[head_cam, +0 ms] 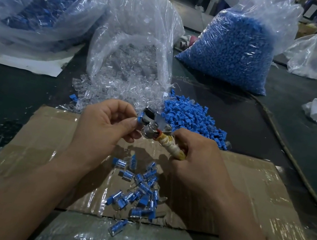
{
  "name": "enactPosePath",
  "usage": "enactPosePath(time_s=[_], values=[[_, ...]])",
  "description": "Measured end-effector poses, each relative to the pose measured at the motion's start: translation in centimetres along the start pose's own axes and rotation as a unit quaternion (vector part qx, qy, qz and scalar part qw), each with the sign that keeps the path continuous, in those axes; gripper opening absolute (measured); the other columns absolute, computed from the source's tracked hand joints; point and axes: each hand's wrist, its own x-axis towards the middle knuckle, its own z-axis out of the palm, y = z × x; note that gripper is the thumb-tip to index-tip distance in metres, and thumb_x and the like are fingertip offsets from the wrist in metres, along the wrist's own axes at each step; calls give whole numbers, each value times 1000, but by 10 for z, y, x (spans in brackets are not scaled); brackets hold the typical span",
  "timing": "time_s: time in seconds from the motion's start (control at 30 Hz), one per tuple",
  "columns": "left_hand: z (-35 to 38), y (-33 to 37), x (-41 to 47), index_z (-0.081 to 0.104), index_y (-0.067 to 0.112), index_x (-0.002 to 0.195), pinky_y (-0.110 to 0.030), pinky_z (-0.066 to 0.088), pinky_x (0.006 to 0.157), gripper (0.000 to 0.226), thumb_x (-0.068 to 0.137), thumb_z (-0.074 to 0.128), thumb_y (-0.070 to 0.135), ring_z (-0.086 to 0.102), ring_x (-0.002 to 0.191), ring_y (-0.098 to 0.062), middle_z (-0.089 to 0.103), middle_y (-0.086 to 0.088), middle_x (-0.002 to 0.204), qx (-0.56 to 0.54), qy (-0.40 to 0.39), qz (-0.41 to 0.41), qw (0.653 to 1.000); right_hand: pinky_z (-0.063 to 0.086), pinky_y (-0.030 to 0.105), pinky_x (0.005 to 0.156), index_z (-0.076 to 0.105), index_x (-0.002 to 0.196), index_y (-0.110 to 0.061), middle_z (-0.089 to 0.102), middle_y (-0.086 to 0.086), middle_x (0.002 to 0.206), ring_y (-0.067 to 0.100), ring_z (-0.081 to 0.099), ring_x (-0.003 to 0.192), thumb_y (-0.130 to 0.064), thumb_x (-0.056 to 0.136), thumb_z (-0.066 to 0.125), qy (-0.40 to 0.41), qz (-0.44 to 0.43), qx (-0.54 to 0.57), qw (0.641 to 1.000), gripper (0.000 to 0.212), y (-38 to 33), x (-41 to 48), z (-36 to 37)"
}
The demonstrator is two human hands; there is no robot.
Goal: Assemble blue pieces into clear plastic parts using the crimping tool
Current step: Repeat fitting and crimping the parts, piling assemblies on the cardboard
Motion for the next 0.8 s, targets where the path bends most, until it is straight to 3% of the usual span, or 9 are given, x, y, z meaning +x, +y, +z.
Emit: enactPosePath(time_s=[0.2, 0.37, 0.53, 0.67, 0.8], values=[[1, 1, -1, 61, 10, 75, -15, 51, 50, 18, 78, 60, -7, 64, 51, -8, 65, -2, 59, 10, 9, -2, 1000, 36, 18, 64, 55, 98, -29, 51, -15, 86, 1, 45, 77, -23, 77, 68, -8, 16, 12, 1000, 25, 4, 1, -1], [5, 0, -2, 61, 14, 74, -14, 50, 50, 20, 79, 61, -5, 64, 55, -6, 67, -2, 62, 31, 25, 1, 999, 45, 28, 67, 58, 95, -29, 56, -13, 84, 6, 52, 78, -16, 73, 70, -25, 38, 47, 998, 28, 8, -1, -9], [-7, 4, 3, 63, 16, 77, -13, 49, 52, 16, 79, 62, 0, 65, 59, -5, 69, 3, 69, -1, 68, 5, 998, 47, 30, 76, 58, 111, -26, 57, -10, 94, 9, 53, 88, -11, 74, 67, -67, 51, 34, 996, 40, 8, -2, -14], [-12, 9, 1, 70, 17, 69, -23, 48, 46, 7, 67, 65, 14, 58, 51, -9, 66, -1, 62, -62, -53, -83, 993, 44, 22, 67, 58, 114, -31, 53, -18, 89, 1, 51, 83, -14, 69, 73, -92, 68, 36, 993, 50, 9, -4, -16], [-12, 15, -1, 73, 18, 67, -16, 48, 44, 11, 59, 67, 13, 60, 48, -8, 69, -6, 63, -42, -250, -170, 952, 45, 24, 70, 60, 107, -35, 56, -18, 85, -2, 51, 81, -27, 64, 80, -109, 67, 27, 991, 49, 6, -4, -13]])
